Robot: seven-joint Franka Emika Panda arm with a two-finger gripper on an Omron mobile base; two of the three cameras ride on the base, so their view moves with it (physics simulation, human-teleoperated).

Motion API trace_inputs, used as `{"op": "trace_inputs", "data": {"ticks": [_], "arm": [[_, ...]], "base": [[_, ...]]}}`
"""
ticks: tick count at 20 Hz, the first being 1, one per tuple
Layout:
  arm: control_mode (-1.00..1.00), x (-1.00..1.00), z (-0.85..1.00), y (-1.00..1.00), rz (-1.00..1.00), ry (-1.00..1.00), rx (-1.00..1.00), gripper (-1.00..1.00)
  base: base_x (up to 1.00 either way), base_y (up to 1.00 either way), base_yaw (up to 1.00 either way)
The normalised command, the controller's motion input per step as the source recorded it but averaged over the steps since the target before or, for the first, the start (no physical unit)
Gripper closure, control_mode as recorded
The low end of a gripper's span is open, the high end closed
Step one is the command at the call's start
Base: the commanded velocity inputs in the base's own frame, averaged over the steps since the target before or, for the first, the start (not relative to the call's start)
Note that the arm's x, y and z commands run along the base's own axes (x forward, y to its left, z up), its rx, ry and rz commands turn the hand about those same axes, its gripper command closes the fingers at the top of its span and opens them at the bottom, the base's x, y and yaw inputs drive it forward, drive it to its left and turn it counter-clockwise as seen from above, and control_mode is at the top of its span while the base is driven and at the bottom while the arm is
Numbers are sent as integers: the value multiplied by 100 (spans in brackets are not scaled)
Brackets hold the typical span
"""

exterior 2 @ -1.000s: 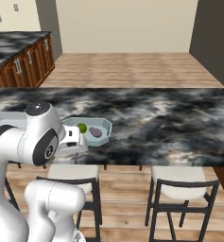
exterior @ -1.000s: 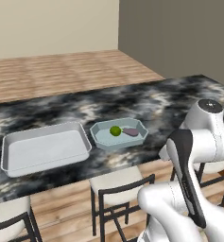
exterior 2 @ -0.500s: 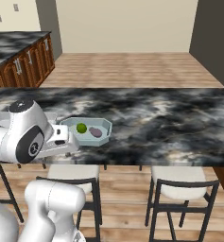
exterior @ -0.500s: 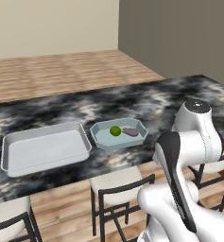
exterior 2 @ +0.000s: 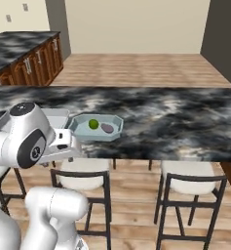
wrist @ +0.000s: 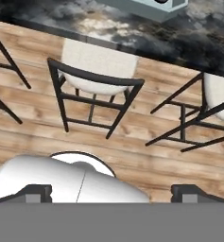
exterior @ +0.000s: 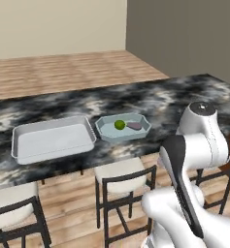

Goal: Place the cold items (eggplant and lime) from the fridge in one tupperware on the dining counter. Place the warm items (kebab skewer and hot dog) in the stove area in another tupperware.

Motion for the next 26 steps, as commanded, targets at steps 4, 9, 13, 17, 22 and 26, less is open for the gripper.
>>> {"op": "trace_inputs", "data": {"ticks": [4,9,13,17,22,26], "arm": [[100,0,0,0,0,0,0,-100],[100,0,0,0,0,0,0,-100],[100,0,0,0,0,0,0,-100],[100,0,0,0,0,0,0,-100],[100,0,0,0,0,0,0,-100],[100,0,0,0,0,0,0,-100]], "base": [[-55,97,0],[-28,100,0],[-26,100,-7],[-23,100,-7],[-12,100,0],[-13,100,8]]}}
